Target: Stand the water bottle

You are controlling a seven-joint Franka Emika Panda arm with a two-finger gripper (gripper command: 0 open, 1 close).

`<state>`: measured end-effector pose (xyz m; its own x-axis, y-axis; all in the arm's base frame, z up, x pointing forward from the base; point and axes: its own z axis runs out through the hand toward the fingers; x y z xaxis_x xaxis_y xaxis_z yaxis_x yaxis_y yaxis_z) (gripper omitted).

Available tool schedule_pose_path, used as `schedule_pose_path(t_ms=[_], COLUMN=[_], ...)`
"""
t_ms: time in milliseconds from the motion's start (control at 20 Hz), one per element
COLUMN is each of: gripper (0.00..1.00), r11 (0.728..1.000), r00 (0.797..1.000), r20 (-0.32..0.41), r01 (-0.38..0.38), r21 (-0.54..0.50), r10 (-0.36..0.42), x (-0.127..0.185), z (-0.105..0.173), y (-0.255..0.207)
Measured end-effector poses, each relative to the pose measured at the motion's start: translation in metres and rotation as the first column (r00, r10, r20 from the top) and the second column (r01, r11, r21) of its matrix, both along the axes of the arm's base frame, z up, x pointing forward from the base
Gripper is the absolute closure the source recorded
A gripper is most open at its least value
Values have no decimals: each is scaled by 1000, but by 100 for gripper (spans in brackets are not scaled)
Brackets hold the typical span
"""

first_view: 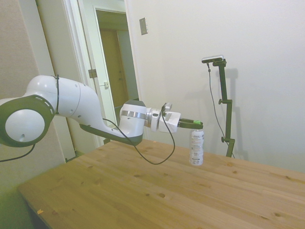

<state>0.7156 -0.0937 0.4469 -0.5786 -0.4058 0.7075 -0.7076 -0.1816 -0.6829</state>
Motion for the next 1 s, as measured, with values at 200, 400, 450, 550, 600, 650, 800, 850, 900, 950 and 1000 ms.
schedule_pose_path(t_ms=[200, 400, 450, 550, 600, 650, 800, 850, 900, 950, 1000], gripper=[100, 100, 100, 100, 100, 100, 100, 100, 100, 100, 100], r11=[1000, 998, 998, 998, 998, 998, 998, 998, 997, 997, 997], r00=[1000, 1000, 999, 999, 999, 999, 999, 999, 999, 999, 999], r20=[8, 20, 22, 26, 28, 30, 28, 24, 20, 16, 16], r01=[-10, -21, -24, -31, -34, -37, -39, -39, -38, -38, -39], r21=[-29, -51, -53, -56, -56, -57, -58, -59, -60, -60, -61], r10=[10, 22, 25, 33, 36, 38, 41, 40, 40, 39, 40], x=[16, 33, 38, 45, 47, 50, 55, 57, 59, 60, 62], z=[-7, -15, -18, -23, -25, -26, -35, -39, -44, -49, -51], y=[-1, 0, 1, 5, 6, 8, 9, 9, 8, 8, 8])
